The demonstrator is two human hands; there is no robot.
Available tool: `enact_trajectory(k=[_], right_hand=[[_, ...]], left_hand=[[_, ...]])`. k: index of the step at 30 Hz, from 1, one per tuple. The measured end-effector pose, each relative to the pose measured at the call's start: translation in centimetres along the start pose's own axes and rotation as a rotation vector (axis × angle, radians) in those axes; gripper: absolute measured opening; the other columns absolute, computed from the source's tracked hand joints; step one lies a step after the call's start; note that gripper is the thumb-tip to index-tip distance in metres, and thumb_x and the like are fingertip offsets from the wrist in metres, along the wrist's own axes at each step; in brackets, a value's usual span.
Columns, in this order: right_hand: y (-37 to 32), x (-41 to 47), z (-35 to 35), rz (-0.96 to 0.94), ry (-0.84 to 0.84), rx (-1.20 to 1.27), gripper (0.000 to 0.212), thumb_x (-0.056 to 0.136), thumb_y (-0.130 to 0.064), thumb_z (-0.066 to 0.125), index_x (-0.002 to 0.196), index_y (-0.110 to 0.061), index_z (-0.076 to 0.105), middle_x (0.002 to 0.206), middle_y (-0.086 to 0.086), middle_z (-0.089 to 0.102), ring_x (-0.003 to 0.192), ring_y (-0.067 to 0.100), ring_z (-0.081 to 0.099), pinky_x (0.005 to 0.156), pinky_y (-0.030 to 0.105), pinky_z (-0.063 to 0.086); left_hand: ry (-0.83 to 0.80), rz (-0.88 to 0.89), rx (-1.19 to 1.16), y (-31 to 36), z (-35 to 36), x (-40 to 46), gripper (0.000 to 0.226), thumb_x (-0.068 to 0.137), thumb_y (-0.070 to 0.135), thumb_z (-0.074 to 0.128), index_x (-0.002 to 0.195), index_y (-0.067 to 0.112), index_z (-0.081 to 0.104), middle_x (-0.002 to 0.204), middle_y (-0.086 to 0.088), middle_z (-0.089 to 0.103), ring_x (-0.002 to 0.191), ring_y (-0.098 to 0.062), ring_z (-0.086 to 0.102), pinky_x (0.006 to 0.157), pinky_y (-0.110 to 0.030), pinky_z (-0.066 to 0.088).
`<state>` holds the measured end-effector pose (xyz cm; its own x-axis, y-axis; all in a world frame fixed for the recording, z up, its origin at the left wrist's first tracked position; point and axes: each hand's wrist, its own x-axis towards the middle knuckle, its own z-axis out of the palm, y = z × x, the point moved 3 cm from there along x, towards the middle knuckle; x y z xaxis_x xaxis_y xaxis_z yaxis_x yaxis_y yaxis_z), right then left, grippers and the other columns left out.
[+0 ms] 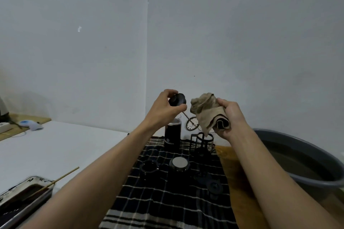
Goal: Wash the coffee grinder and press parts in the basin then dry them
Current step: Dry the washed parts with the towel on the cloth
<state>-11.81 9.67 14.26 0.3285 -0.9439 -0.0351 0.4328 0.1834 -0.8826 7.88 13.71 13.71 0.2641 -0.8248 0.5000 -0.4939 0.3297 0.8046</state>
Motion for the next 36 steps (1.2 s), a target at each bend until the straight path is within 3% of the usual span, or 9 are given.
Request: enact_trajectory(k=[5,8,11,14,17,22,26,32,36], right_hand=[[-2.1,0.6,-2.0,-0.021,0.114,0.036,0.032,0.103,-0.029,0.045,0.092,-0.012,0.070,0.069,0.008,0.073,0.060,0.022,0.071,0.066,0.031,0.058],[-3.3,0.8,-3.0,-0.038,0.131,0.032,0.030,0.102,-0.029,0.047,0.094,-0.012,0.070,0.076,0.008,0.073,0.064,0.022,0.071,0.066,0.030,0.058],[-4.2,1.1,-4.2,-0.046,0.148,0.033,0.028,0.100,-0.029,0.049,0.092,-0.012,0.071,0.080,0.006,0.070,0.070,0.021,0.068,0.072,0.031,0.055],[-4.9,1.5,-5.4,-0.060,0.150,0.032,0.030,0.099,-0.027,0.048,0.089,-0.011,0.071,0.079,0.007,0.070,0.071,0.022,0.067,0.073,0.031,0.055],[-5.5,2.0,-6.8,-0.061,0.150,0.025,0.032,0.100,-0.027,0.046,0.089,-0.011,0.071,0.077,0.008,0.071,0.071,0.023,0.068,0.072,0.031,0.057],[-6.4,2.8,-8.8,-0.049,0.173,0.036,0.033,0.102,-0.030,0.045,0.089,-0.012,0.070,0.072,0.007,0.072,0.058,0.020,0.071,0.054,0.025,0.059],[-6.4,3.7,-10.4,-0.045,0.197,0.026,0.030,0.100,-0.030,0.049,0.091,-0.013,0.071,0.079,0.005,0.071,0.071,0.020,0.069,0.067,0.027,0.057],[-6.1,4.7,-11.7,-0.046,0.190,0.035,0.030,0.100,-0.029,0.049,0.093,-0.012,0.072,0.080,0.007,0.071,0.075,0.021,0.068,0.072,0.030,0.056],[-5.3,5.3,-11.6,-0.035,0.192,0.017,0.029,0.098,-0.031,0.050,0.098,-0.013,0.072,0.100,0.010,0.070,0.096,0.026,0.066,0.103,0.038,0.051]], left_hand=[[-0.120,-0.065,0.046,1.4,1.0,2.8,0.069,0.070,0.021,0.080,0.136,0.018,0.059,0.127,-0.001,0.063,0.108,-0.014,0.067,0.097,-0.036,0.058],[-0.223,-0.101,0.084,1.9,2.0,4.4,0.063,0.075,0.004,0.078,0.135,0.016,0.059,0.124,-0.007,0.063,0.089,-0.015,0.068,0.080,-0.028,0.057],[-0.320,-0.095,0.145,2.5,3.5,5.8,0.064,0.077,-0.005,0.073,0.137,0.012,0.057,0.119,-0.003,0.062,0.091,-0.010,0.063,0.070,-0.020,0.054],[-0.384,-0.071,0.190,3.0,5.0,7.4,0.066,0.078,-0.008,0.071,0.138,0.013,0.056,0.118,-0.001,0.060,0.094,-0.011,0.062,0.074,-0.022,0.054],[-0.399,-0.063,0.211,3.3,6.2,9.1,0.065,0.077,-0.007,0.071,0.135,0.018,0.059,0.114,-0.004,0.064,0.088,-0.019,0.065,0.080,-0.028,0.056],[-0.448,-0.068,0.239,2.9,8.5,10.5,0.062,0.078,-0.008,0.070,0.132,0.018,0.061,0.111,-0.008,0.065,0.078,-0.018,0.064,0.072,-0.024,0.052],[-0.490,-0.077,0.294,1.6,10.4,11.3,0.060,0.076,-0.008,0.070,0.130,0.018,0.063,0.109,-0.005,0.065,0.081,-0.015,0.063,0.072,-0.024,0.051],[-0.571,-0.101,0.384,0.3,11.8,11.8,0.065,0.075,-0.003,0.073,0.134,0.024,0.060,0.121,-0.003,0.065,0.100,-0.022,0.065,0.092,-0.038,0.055],[-0.670,-0.086,0.498,-0.5,12.8,11.3,0.083,0.078,-0.004,0.072,0.153,0.016,0.041,0.136,-0.004,0.056,0.120,-0.026,0.057,0.096,-0.036,0.052]])
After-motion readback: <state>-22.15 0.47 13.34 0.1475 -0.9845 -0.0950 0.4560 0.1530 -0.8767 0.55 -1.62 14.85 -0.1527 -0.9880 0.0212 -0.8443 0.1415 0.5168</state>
